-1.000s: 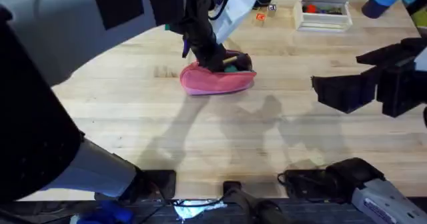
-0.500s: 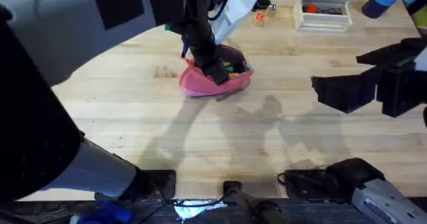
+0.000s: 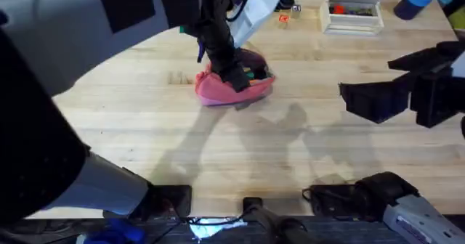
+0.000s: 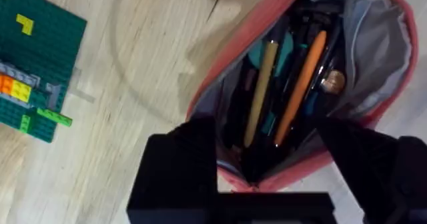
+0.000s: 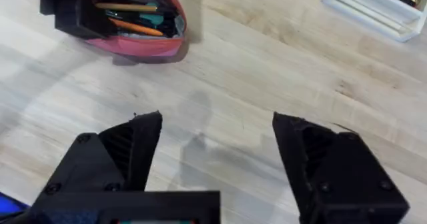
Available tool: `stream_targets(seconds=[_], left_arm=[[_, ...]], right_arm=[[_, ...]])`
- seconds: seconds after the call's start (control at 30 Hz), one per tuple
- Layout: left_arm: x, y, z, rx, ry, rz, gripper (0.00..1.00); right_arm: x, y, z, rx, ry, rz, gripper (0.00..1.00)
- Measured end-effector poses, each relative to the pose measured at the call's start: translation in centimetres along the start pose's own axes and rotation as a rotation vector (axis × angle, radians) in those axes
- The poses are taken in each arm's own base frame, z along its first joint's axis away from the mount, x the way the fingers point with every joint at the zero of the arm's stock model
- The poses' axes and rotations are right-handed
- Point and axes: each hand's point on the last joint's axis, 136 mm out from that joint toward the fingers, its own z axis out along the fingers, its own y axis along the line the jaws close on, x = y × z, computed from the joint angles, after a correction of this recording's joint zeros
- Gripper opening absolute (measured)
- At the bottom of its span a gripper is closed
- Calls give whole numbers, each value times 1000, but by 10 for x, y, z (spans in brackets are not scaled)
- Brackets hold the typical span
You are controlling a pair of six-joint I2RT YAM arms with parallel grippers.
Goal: Unzip the bag, pick up the pens from the table one at a time and place them inside, then zip the bag closed.
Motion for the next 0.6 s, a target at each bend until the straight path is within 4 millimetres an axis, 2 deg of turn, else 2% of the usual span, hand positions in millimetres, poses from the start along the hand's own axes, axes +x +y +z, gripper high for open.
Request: stream_targets(seconds=[0.13, 0.33, 0.43, 0.57, 0.6], left_arm=[[-2, 6, -19, -38, -36, -6, 948], [4, 32, -75, -149, -152, -69, 949], [14, 43, -99, -164, -207, -118, 948], [34, 47, -117, -127, -249, -159, 948], [50, 48, -127, -88, -274, -181, 948]], right_arm=[[-1, 0, 0, 0, -2, 0, 996], [-8, 0, 0, -3, -33, 10, 996], [-13, 1, 1, -7, -49, 12, 996], [-15, 0, 8, -12, -32, 17, 996], [-18, 0, 19, -22, -6, 23, 996]])
